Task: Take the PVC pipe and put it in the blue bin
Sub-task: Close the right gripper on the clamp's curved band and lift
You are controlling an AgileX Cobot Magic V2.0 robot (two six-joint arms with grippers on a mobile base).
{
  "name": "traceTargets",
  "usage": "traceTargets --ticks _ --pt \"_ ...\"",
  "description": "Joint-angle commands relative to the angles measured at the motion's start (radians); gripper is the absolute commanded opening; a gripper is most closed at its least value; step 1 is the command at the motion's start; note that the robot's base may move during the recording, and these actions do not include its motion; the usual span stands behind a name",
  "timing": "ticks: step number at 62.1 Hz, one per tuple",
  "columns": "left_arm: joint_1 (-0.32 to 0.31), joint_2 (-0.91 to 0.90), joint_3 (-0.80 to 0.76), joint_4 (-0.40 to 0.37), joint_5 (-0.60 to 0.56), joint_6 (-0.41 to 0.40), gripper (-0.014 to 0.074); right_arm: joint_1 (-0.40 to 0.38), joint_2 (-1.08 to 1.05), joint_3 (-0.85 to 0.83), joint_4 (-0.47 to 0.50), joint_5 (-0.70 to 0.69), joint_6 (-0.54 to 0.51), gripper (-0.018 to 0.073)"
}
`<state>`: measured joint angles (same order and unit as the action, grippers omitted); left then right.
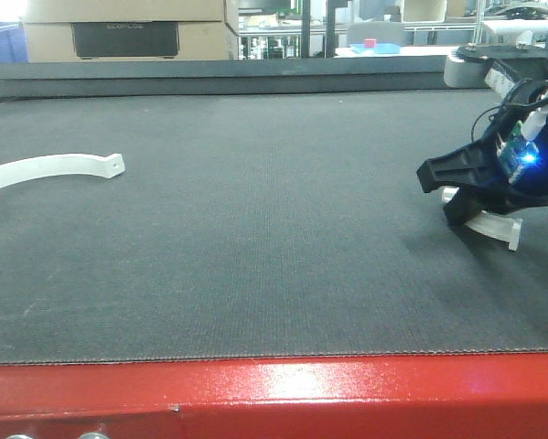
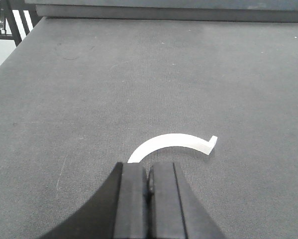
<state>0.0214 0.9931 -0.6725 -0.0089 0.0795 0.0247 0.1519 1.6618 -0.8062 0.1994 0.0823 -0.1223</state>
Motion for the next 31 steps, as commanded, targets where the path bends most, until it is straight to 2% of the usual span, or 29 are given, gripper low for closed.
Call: traceTargets --ticks 1,22,28,31 --pt "-0.004 0.001 -0.008 -0.005 -0.014 -0.007 -0.0111 -0.001 -0.001 -0.003 -0.006 -0.007 -0.004 -0.0169" --pt "-0.004 0.049 -0.008 -0.004 0.011 -0.007 -0.0102 -0.001 -0.141 -0.009 -0.006 0.006 -0.004 -0.0169" --pt "-0.004 0.089 -0.008 -0.004 0.008 -0.007 -0.0020 -0.001 -0.203 -0.009 -0.006 0.008 -0.004 -0.0169" --pt "-0.004 0.117 -0.008 -0.004 -0.002 -0.007 0.0065 -0.001 -0.243 -0.009 -0.006 0.015 -0.004 -0.0169"
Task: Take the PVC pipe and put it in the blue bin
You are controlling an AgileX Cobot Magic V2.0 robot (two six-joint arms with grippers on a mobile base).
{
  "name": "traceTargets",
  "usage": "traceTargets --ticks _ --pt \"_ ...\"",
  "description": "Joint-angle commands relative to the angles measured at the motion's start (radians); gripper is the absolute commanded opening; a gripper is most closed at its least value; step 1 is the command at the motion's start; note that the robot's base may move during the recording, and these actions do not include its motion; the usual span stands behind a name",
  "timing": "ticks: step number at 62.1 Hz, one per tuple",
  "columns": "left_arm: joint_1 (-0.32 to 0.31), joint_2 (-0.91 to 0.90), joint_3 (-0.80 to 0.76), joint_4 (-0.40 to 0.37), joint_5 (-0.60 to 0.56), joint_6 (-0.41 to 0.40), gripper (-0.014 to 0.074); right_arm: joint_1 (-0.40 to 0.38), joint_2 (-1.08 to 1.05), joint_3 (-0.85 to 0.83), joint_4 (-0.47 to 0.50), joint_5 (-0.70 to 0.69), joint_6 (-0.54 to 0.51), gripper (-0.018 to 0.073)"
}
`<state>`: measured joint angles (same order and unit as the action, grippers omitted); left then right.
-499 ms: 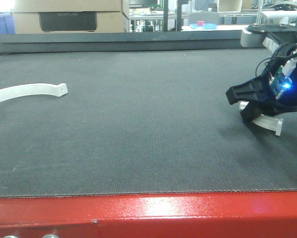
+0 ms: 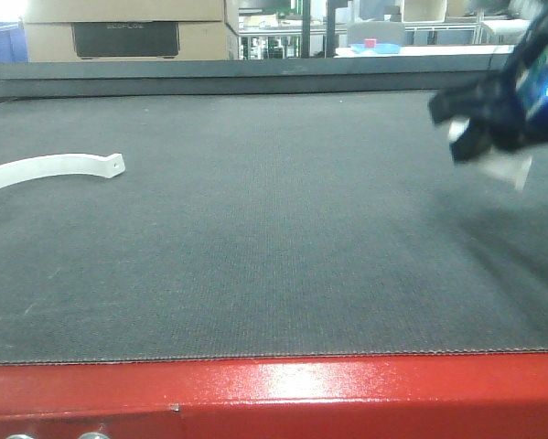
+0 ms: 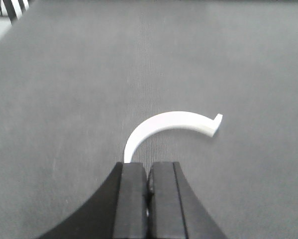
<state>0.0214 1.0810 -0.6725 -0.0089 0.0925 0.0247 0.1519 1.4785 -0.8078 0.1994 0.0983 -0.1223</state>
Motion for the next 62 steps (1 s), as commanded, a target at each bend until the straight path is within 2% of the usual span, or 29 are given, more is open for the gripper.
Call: traceTargets --ticks 1,7,14,27,45,56,62 --pt "-0.004 0.039 -0.008 -0.004 -0.019 -0.007 0.0083 -0.001 -0.070 -0.008 -0.006 0.003 -0.004 -0.0169" --pt "-0.004 0.080 -0.008 -0.004 -0.047 -0.007 0.0181 -0.001 -0.140 -0.008 -0.006 0.011 -0.004 -0.0169" --pt "-0.004 0.129 -0.008 -0.007 -0.109 -0.007 0.0227 -0.001 -0.218 -0.008 -0.006 0.019 -0.004 -0.0169" --pt "-0.004 0.212 -0.019 -0.007 -0.187 -0.007 0.0227 -0.001 -0.342 -0.008 0.005 0.065 -0.002 -0.0169" --pt "-0.004 0.336 -0.143 -0.009 -0.185 -0.007 0.0227 -0.001 -0.460 -0.008 0.009 0.148 -0.002 -0.0169" --pt "-0.004 0.422 -0.233 -0.014 -0.114 -0.007 0.0227 -0.001 -0.525 -0.008 0.009 0.212 -0.002 -0.0169" --pt "-0.004 0.461 -0.253 -0.043 -0.111 -0.007 0.0227 -0.001 -0.558 -0.008 0.009 0.219 -0.002 -0.0169"
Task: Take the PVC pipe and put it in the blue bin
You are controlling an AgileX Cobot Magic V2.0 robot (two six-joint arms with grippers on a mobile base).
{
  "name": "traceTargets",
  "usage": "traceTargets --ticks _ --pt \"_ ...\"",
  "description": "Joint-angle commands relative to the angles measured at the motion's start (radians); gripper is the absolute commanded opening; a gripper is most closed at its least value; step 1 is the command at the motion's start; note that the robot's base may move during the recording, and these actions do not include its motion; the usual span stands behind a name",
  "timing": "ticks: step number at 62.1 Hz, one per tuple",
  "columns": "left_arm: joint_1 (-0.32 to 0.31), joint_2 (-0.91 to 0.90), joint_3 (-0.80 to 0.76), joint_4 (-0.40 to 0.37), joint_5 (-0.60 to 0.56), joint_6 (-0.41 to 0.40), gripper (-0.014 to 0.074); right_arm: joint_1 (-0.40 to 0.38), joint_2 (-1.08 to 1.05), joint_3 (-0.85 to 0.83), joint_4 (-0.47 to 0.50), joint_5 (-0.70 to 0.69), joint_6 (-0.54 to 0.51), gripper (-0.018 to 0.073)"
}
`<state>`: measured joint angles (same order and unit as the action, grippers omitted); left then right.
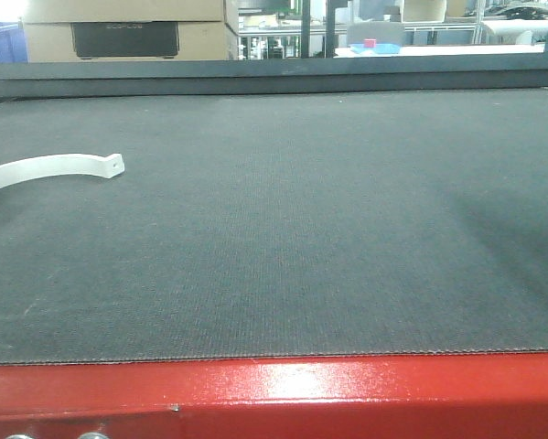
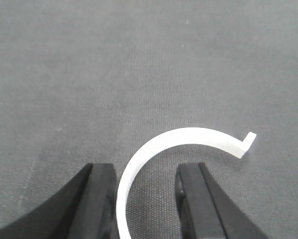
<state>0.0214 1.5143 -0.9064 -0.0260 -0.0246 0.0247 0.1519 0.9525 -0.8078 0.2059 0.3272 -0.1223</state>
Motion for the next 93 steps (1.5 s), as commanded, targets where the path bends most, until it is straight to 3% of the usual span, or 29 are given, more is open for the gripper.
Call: traceTargets --ticks 1,27,47,64,93 --pt "-0.004 0.033 -0.023 -0.030 0.006 -0.007 0.0227 -0.001 -0.040 -0.008 0.003 -0.009 -0.002 -0.0169" --pt "-0.004 0.108 -0.030 -0.062 0.054 -0.007 0.0227 -0.001 -0.097 -0.008 0.003 0.037 -0.002 -0.0169" --pt "0.056 0.111 -0.034 -0.119 0.088 -0.007 0.0227 -0.001 -0.097 -0.008 0.003 0.044 -0.002 -0.0169" --pt "0.054 0.114 -0.034 -0.130 0.102 -0.007 0.0372 -0.001 -0.097 -0.008 0.003 0.041 -0.002 -0.0169" --pt "0.046 0.183 -0.088 -0.173 0.152 -0.007 0.0371 -0.001 -0.097 -0.008 0.003 0.041 -0.002 -0.0169"
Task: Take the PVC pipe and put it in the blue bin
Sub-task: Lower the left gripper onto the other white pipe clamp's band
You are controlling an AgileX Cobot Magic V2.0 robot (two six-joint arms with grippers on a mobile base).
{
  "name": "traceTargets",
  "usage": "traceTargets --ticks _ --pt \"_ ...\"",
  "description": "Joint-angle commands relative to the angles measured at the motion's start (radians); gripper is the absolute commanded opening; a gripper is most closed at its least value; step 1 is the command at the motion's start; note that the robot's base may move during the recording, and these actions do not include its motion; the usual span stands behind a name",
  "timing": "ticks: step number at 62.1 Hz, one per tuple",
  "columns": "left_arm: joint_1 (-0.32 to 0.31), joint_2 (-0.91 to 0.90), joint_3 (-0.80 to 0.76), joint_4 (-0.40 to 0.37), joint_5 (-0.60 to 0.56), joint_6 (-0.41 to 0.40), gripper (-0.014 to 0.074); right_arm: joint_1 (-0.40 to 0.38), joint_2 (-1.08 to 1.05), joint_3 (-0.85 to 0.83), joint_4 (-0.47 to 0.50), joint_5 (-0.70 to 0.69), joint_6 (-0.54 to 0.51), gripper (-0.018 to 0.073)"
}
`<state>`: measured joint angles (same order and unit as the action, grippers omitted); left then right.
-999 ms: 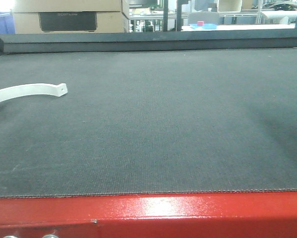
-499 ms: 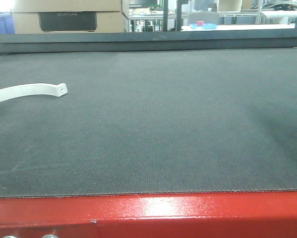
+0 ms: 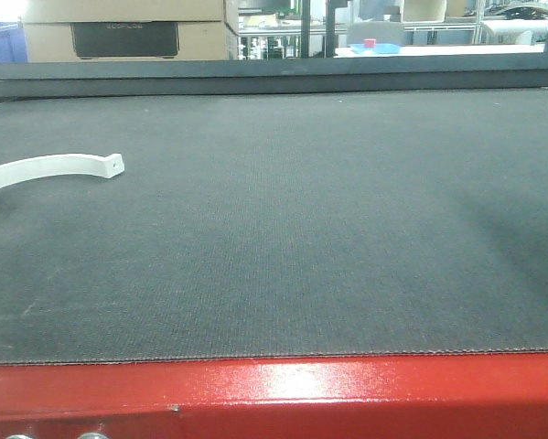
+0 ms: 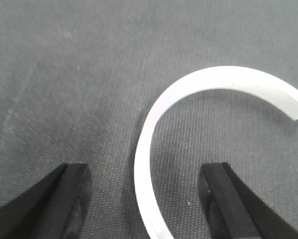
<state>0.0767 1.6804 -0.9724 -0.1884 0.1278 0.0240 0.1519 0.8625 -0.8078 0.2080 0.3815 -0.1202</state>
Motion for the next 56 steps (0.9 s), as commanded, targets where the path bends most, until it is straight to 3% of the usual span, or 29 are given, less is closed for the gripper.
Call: traceTargets --ticks 1,43,56 --pt "-0.012 0.018 -0.022 -0.011 -0.002 -0.007 0.0371 -0.001 -0.007 -0.008 0.001 -0.013 -0.005 -0.0169" --pt "-0.031 0.095 -0.041 -0.011 -0.045 -0.007 0.0364 -0.001 -0.007 -0.008 0.001 -0.032 -0.005 -0.0169" --pt "-0.031 0.101 -0.041 -0.011 -0.047 -0.007 0.0211 -0.001 -0.007 -0.008 0.001 -0.048 -0.005 -0.0169"
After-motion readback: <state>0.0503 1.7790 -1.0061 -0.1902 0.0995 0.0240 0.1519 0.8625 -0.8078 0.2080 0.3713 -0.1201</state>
